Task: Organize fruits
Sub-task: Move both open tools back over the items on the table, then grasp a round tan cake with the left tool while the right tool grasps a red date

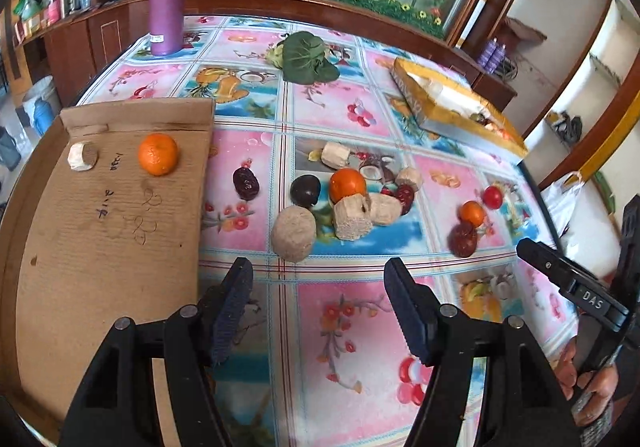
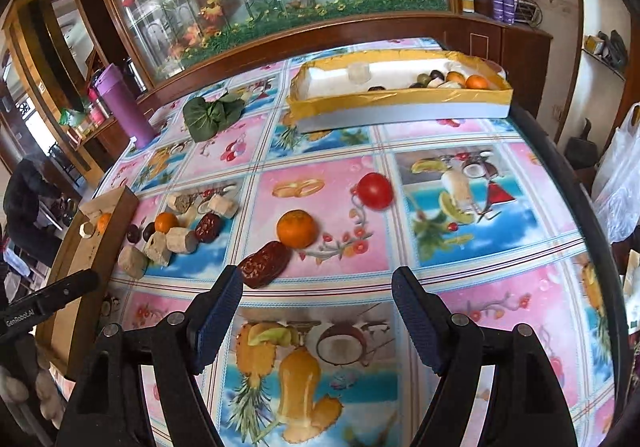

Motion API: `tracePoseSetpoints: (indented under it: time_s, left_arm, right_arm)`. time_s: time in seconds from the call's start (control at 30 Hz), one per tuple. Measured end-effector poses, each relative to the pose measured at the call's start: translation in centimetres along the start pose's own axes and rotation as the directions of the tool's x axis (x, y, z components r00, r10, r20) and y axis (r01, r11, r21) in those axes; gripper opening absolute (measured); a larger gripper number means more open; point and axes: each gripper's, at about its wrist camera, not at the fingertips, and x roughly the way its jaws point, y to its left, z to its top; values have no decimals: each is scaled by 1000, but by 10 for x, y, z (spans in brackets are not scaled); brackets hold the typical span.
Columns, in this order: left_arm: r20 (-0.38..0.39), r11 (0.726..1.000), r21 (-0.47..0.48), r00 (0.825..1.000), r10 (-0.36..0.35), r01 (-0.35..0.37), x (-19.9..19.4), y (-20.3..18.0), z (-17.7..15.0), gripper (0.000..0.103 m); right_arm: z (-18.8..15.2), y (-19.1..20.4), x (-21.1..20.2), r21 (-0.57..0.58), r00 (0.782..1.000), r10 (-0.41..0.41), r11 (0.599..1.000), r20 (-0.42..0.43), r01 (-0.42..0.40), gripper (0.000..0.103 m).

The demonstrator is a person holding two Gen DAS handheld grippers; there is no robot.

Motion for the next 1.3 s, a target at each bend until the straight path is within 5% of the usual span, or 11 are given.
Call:
tracePoseSetpoints:
  time_s: [0.3, 0.6, 0.7, 0.83, 0.9, 1.3]
  left_arm:
    - [-39, 996, 65, 997, 71, -68, 28, 4, 11, 67]
    - [-90, 988, 120, 990, 111, -100, 53, -10, 15, 44]
    - [-90, 981, 136, 984, 151, -138, 59, -11, 13, 30]
    - [-79, 984, 128, 988, 133, -123, 54, -11, 11, 30]
    - [-70, 986, 119, 990, 124, -115, 49, -11, 10, 30]
    - [-24, 1000, 18, 1000, 0, 0, -2, 10, -10, 30]
  right_arm:
    - [-2, 32, 48, -70, 998, 30, 997, -59, -34, 81]
    - [-3, 35, 63, -91, 998, -5, 996, -67, -2, 81]
    - [-4, 34, 64, -92, 998, -20, 996, -60, 15, 78]
    - [-3, 35, 64, -113, 998, -53, 992, -46, 48, 63]
    - [-3, 35, 64, -120, 998, -55, 992, -40, 50, 47]
    - [-7, 34, 44, -90, 1000, -10, 996, -28, 7, 47]
